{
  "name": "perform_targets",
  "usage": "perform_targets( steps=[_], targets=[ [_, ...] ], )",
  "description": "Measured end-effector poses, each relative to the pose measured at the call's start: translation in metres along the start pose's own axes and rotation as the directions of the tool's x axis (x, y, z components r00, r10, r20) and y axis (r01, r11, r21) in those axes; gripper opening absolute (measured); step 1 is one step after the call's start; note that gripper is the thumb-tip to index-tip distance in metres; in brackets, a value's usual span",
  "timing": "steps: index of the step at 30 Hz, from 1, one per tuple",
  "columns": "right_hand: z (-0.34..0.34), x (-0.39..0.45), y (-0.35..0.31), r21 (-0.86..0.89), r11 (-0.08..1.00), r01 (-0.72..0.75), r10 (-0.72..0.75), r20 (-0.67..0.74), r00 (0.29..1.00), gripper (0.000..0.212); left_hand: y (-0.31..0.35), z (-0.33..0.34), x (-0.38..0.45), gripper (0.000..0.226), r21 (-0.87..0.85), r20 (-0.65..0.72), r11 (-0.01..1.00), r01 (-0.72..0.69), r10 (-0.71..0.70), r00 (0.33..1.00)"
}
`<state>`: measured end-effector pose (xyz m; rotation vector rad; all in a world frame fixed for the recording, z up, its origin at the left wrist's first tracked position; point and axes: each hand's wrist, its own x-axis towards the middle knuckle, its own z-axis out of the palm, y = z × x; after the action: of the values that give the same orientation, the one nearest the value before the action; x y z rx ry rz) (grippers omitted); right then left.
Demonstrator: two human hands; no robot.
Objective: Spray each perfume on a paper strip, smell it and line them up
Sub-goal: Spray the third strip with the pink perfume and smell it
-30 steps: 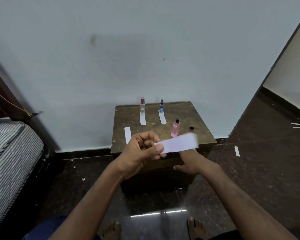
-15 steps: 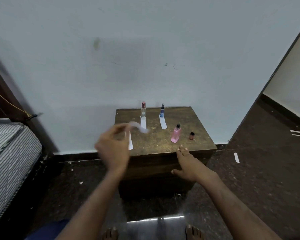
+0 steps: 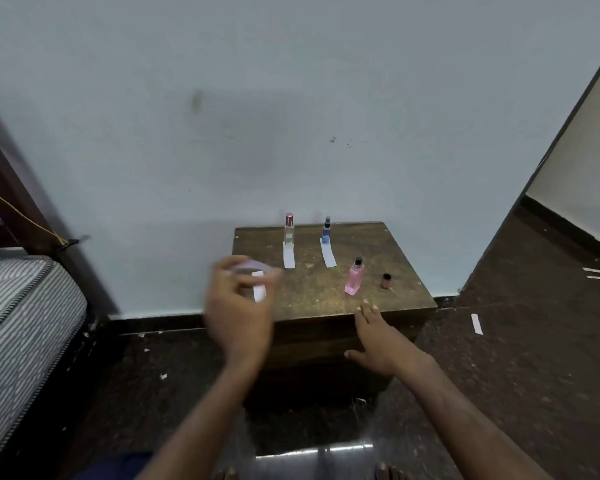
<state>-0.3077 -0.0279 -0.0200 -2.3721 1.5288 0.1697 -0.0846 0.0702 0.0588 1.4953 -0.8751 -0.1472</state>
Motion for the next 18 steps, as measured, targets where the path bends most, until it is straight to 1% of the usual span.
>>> perform_targets(
  steps=[1, 2, 3, 4, 5, 6, 7, 8, 9, 10, 11, 12, 13, 14, 15, 16, 17, 18],
  targets=[
    [-0.001, 0.001, 0.000, 0.008, 1.000, 0.004, -0.004, 0.003, 1.000, 0.097, 0.013, 0.008, -0.025, 0.027, -0.048, 0.199, 0.980, -0.194, 0.200, 0.959],
    [-0.001, 0.002, -0.001, 0.014, 1.000, 0.008, -0.008, 0.009, 1.000, 0.096, 0.020, 0.013, -0.046, 0.032, -0.090, 0.350, 0.934, -0.345, 0.355, 0.867],
    [-0.001, 0.003, -0.002, 0.031, 1.000, 0.006, -0.006, 0.003, 1.000, 0.094, 0.020, 0.016, -0.051, 0.036, -0.094, 0.402, 0.892, -0.441, 0.439, 0.803],
    [-0.001, 0.004, -0.003, 0.041, 0.999, 0.001, -0.001, 0.000, 1.000, 0.095, 0.020, 0.016, -0.038, 0.039, -0.054, 0.344, 0.893, -0.447, 0.437, 0.831],
    [0.000, 0.004, -0.004, 0.040, 0.999, -0.005, 0.005, -0.001, 1.000, 0.097, 0.015, 0.013, -0.019, 0.040, 0.034, 0.202, 0.943, -0.331, 0.318, 0.926],
    [0.000, 0.002, -0.006, 0.027, 1.000, -0.005, 0.005, -0.005, 1.000, 0.098, 0.006, 0.010, 0.003, 0.040, 0.081, 0.047, 0.991, -0.109, 0.105, 0.993],
    [0.000, 0.001, -0.006, 0.018, 1.000, -0.008, 0.008, -0.010, 1.000, 0.099, -0.003, 0.003, 0.021, 0.042, 0.083, -0.110, 0.985, 0.152, -0.143, 0.984],
    [0.002, 0.001, -0.005, 0.009, 1.000, -0.009, 0.009, -0.011, 1.000, 0.100, -0.010, -0.004, 0.031, 0.043, 0.026, -0.219, 0.945, 0.327, -0.313, 0.924],
    [0.003, 0.001, -0.004, 0.001, 1.000, -0.007, 0.007, -0.015, 1.000, 0.100, -0.012, -0.006, 0.029, 0.042, -0.006, -0.252, 0.939, 0.345, -0.335, 0.908],
    [0.002, 0.000, -0.003, -0.008, 1.000, -0.006, 0.006, -0.010, 1.000, 0.099, -0.006, -0.002, 0.017, 0.040, -0.017, -0.174, 0.968, 0.249, -0.248, 0.953],
    [0.003, 0.001, -0.002, -0.009, 1.000, -0.006, 0.006, 0.002, 1.000, 0.098, 0.007, 0.005, -0.002, 0.039, -0.064, 0.010, 0.996, 0.068, -0.067, 0.998],
    [0.003, 0.003, 0.000, 0.001, 1.000, 0.003, -0.003, 0.009, 1.000, 0.096, 0.022, 0.010, -0.025, 0.042, -0.158, 0.245, 0.983, -0.090, 0.127, 0.961],
    [0.004, 0.005, 0.001, 0.006, 1.000, 0.030, -0.030, 0.006, 1.000, 0.093, 0.030, 0.014, -0.044, 0.044, -0.233, 0.422, 0.951, -0.202, 0.286, 0.860],
    [0.005, 0.006, 0.001, 0.002, 0.999, 0.049, -0.049, -0.004, 0.999, 0.091, 0.029, 0.017, -0.054, 0.044, -0.275, 0.510, 0.920, -0.278, 0.385, 0.769],
    [0.005, 0.006, 0.000, 0.001, 0.999, 0.051, -0.051, -0.014, 0.999, 0.092, 0.024, 0.019, -0.048, 0.042, -0.258, 0.523, 0.915, -0.310, 0.402, 0.751],
    [0.004, 0.004, -0.003, 0.002, 1.000, 0.030, -0.030, -0.013, 0.999, 0.095, 0.016, 0.021, -0.034, 0.040, -0.171, 0.470, 0.955, -0.241, 0.294, 0.833],
    [0.003, 0.002, -0.005, 0.006, 1.000, 0.005, -0.005, -0.009, 1.000, 0.098, 0.005, 0.021, -0.018, 0.042, -0.072, 0.352, 0.996, -0.055, 0.077, 0.933],
    [0.002, 0.001, -0.007, 0.013, 1.000, -0.015, 0.015, -0.011, 1.000, 0.099, -0.004, 0.019, -0.004, 0.048, -0.016, 0.218, 0.978, 0.210, -0.201, 0.955]
  ],
)
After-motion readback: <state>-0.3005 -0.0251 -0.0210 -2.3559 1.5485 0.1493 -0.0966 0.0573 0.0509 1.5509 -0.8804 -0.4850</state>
